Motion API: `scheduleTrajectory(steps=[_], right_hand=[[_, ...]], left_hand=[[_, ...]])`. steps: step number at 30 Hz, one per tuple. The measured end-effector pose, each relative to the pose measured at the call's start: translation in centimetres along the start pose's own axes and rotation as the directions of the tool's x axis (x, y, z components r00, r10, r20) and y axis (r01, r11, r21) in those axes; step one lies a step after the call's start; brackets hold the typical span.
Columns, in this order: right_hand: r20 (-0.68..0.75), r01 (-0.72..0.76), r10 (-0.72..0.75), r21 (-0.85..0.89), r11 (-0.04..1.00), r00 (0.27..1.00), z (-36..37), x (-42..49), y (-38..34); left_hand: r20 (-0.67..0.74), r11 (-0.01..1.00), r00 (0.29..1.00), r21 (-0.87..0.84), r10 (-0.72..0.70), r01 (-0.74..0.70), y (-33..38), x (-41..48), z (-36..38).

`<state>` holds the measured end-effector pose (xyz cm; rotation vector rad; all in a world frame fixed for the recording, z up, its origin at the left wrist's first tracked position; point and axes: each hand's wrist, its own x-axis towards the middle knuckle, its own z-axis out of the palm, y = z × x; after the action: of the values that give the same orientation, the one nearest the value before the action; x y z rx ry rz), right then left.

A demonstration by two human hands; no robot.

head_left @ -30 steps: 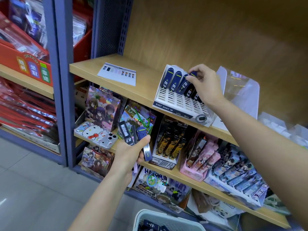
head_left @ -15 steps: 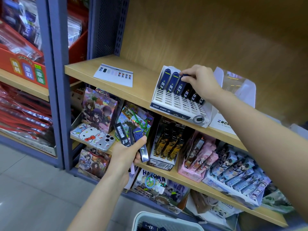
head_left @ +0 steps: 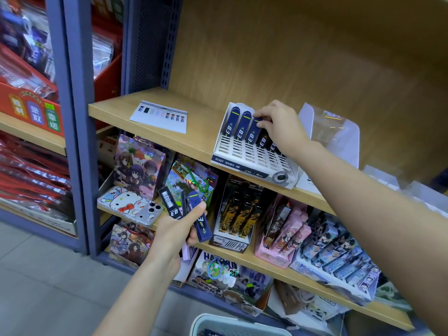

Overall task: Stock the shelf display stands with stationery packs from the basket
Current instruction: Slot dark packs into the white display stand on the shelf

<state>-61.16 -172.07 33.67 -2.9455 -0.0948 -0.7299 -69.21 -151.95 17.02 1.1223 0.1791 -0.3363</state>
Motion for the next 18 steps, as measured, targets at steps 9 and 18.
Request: scheduleTrajectory(steps=[9,18], right_hand=[[-0.245,0.288,-0.253,0.119,0.950,0.936,0.9,-7.6,-2.9],[0.548,-0.516,0.151,0.610,0.601,0.823,6.6,-18.0,-7.3]], left_hand=[[0.027,1.000,1.000,-0.010,0.013,-0.013,0.4,-0.3,-0.1],[0.037,0.999,0.999,-0.014,0.038,-0.038,-0.6,-0.4,0.3]])
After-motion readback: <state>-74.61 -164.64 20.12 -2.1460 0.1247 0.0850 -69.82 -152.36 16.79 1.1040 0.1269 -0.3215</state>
